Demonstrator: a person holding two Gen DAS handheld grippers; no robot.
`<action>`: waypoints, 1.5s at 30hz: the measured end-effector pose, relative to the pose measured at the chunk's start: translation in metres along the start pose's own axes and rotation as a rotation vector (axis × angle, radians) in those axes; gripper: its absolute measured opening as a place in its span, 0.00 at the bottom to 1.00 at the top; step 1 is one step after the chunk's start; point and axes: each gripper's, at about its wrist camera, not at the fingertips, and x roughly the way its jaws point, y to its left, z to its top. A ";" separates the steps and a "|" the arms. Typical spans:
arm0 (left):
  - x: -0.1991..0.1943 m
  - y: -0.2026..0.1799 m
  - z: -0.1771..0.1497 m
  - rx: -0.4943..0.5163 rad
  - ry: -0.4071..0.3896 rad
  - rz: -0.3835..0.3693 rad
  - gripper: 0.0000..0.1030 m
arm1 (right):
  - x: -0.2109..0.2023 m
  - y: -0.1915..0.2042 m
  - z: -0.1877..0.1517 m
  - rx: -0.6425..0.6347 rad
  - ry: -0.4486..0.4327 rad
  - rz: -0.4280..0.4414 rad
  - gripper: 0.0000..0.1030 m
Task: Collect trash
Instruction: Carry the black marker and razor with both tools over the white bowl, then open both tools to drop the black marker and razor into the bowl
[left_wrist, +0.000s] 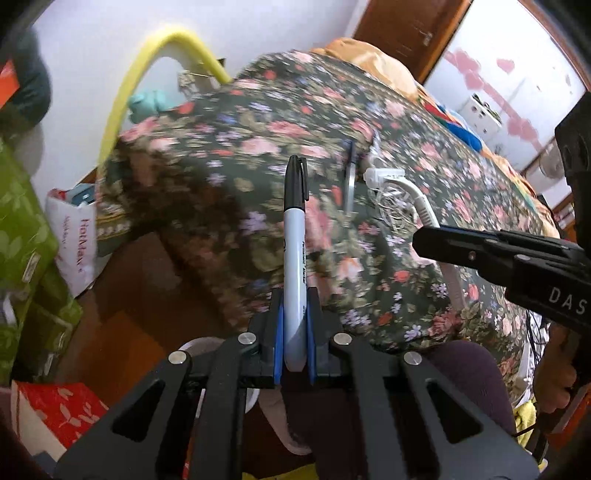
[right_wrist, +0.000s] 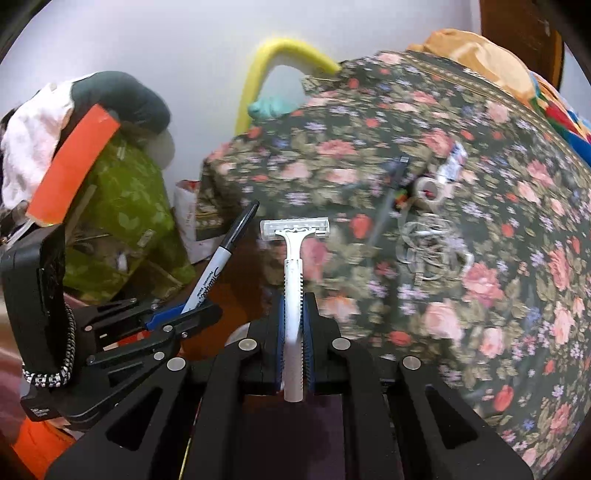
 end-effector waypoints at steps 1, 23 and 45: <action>-0.004 0.006 -0.003 -0.008 -0.008 0.014 0.09 | 0.002 0.007 0.000 -0.009 0.000 0.003 0.08; 0.004 0.115 -0.076 -0.207 0.075 0.115 0.09 | 0.099 0.105 -0.032 -0.118 0.194 0.038 0.08; 0.086 0.143 -0.116 -0.323 0.312 0.120 0.13 | 0.181 0.099 -0.057 -0.069 0.436 0.023 0.21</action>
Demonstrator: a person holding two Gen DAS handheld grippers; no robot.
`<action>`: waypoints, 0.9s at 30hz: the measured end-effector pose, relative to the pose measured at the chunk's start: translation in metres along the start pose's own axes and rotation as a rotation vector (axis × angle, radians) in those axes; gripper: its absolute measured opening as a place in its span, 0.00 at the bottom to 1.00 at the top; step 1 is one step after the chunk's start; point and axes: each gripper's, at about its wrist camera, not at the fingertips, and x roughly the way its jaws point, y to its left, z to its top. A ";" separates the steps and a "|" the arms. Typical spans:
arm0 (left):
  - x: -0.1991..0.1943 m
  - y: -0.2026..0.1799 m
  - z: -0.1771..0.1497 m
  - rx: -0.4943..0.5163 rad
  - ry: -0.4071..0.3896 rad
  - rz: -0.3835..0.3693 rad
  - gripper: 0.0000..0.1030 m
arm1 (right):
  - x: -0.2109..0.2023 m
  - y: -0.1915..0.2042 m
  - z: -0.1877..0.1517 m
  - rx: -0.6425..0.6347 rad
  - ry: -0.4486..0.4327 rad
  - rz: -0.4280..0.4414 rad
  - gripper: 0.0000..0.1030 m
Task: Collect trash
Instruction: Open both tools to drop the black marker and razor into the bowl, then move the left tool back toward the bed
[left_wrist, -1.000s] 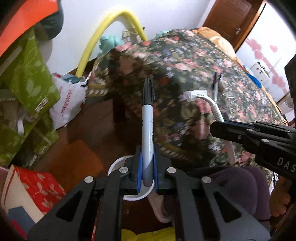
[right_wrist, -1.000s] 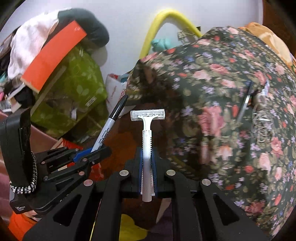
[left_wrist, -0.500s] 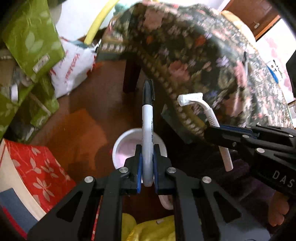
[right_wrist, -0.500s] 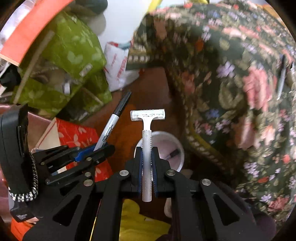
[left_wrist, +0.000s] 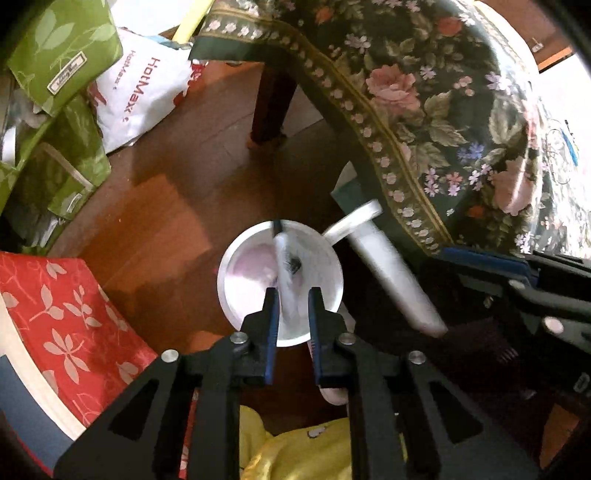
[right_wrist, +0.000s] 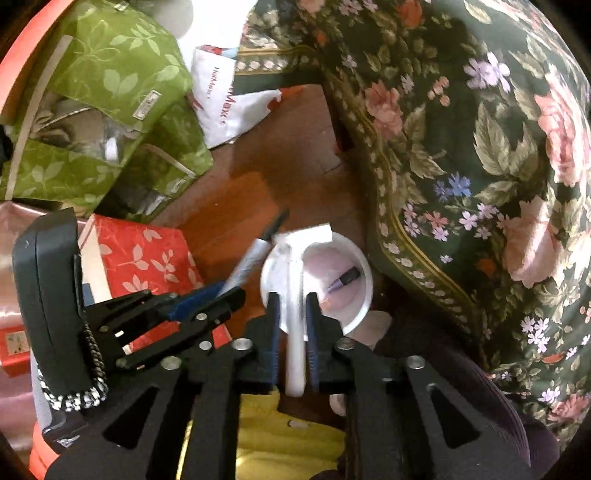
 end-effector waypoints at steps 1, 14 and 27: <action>0.000 0.001 0.000 -0.003 0.002 0.005 0.13 | 0.000 -0.001 0.000 0.002 0.001 0.006 0.23; -0.052 -0.013 0.000 0.033 -0.114 0.017 0.13 | -0.042 0.004 -0.010 -0.041 -0.107 0.000 0.24; -0.148 -0.063 0.002 0.095 -0.376 -0.024 0.13 | -0.146 -0.004 -0.038 -0.088 -0.428 -0.090 0.24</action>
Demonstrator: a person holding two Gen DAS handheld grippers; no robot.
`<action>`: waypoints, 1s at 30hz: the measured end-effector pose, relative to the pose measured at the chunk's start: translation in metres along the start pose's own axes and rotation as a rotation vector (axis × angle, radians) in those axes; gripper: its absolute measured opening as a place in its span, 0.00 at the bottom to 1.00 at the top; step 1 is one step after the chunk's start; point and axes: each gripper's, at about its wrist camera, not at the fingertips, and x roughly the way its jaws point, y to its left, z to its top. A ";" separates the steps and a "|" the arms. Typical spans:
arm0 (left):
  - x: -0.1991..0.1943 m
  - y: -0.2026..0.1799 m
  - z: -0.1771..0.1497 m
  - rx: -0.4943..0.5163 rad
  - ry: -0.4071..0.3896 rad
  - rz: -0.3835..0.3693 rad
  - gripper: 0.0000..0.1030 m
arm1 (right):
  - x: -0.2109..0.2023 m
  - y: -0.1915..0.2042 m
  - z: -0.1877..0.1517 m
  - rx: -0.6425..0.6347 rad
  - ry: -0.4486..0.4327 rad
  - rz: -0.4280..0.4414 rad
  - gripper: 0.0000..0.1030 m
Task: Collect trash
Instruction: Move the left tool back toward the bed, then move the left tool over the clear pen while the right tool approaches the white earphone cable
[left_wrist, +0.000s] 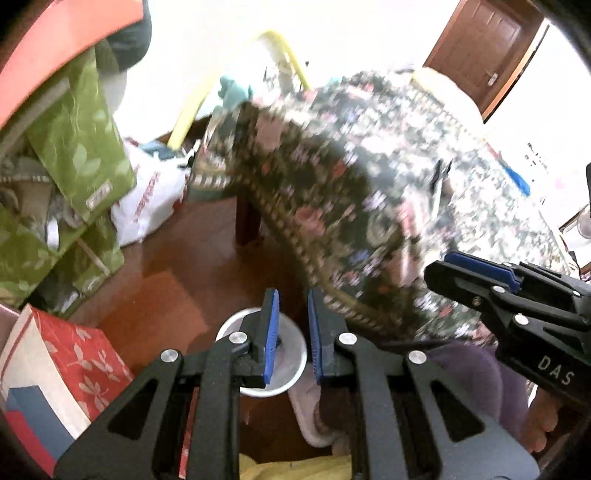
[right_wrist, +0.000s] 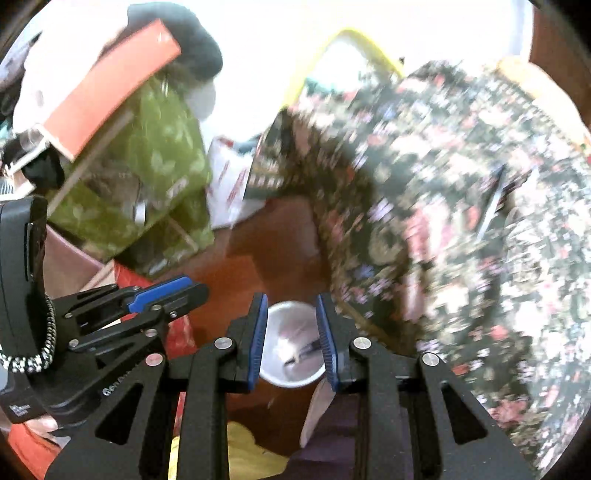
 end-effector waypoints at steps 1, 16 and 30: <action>-0.005 -0.005 0.003 0.007 -0.020 -0.001 0.13 | -0.010 -0.004 0.001 0.000 -0.032 -0.015 0.24; -0.001 -0.103 0.056 0.110 -0.152 -0.052 0.55 | -0.072 -0.106 0.014 0.096 -0.238 -0.235 0.24; 0.100 -0.169 0.086 0.209 -0.030 -0.080 0.58 | -0.024 -0.230 0.012 0.307 -0.114 -0.208 0.76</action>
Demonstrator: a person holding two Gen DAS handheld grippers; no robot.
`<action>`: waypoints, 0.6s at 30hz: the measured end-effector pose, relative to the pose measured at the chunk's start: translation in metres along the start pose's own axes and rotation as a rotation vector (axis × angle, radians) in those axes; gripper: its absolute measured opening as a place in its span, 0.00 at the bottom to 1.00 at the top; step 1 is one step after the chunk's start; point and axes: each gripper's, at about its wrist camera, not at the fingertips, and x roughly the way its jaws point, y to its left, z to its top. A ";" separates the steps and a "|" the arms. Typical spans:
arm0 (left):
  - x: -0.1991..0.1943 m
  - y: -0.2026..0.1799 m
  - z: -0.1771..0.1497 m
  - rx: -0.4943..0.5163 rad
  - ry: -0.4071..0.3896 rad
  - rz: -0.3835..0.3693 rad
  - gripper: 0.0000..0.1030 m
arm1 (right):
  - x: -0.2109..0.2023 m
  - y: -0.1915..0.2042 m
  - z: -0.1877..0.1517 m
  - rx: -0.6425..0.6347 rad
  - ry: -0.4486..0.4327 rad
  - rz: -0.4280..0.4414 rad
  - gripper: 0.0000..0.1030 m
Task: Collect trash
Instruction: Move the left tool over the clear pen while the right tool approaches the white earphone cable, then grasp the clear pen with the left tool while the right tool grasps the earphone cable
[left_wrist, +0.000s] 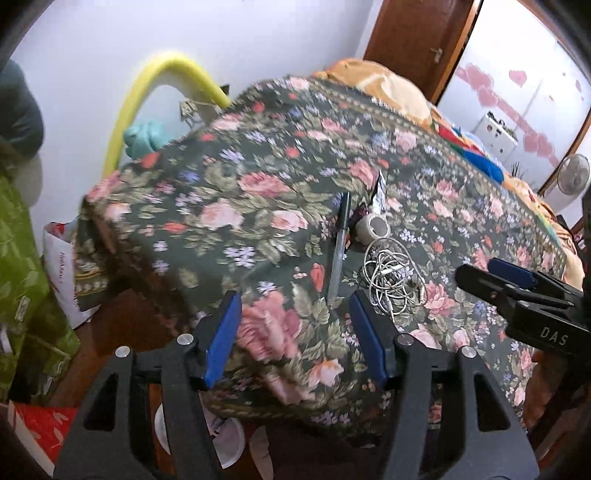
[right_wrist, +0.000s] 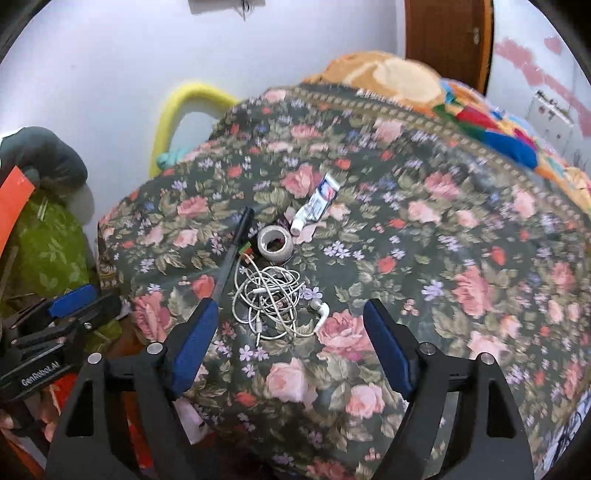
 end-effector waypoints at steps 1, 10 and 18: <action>0.005 -0.002 0.001 -0.001 0.009 -0.005 0.58 | 0.009 -0.003 0.002 0.004 0.020 0.018 0.76; 0.047 -0.005 0.015 -0.005 0.065 -0.054 0.58 | 0.080 -0.002 0.006 0.006 0.121 0.051 0.74; 0.078 -0.017 0.026 0.050 0.101 -0.108 0.27 | 0.086 0.000 -0.003 -0.076 0.124 0.100 0.19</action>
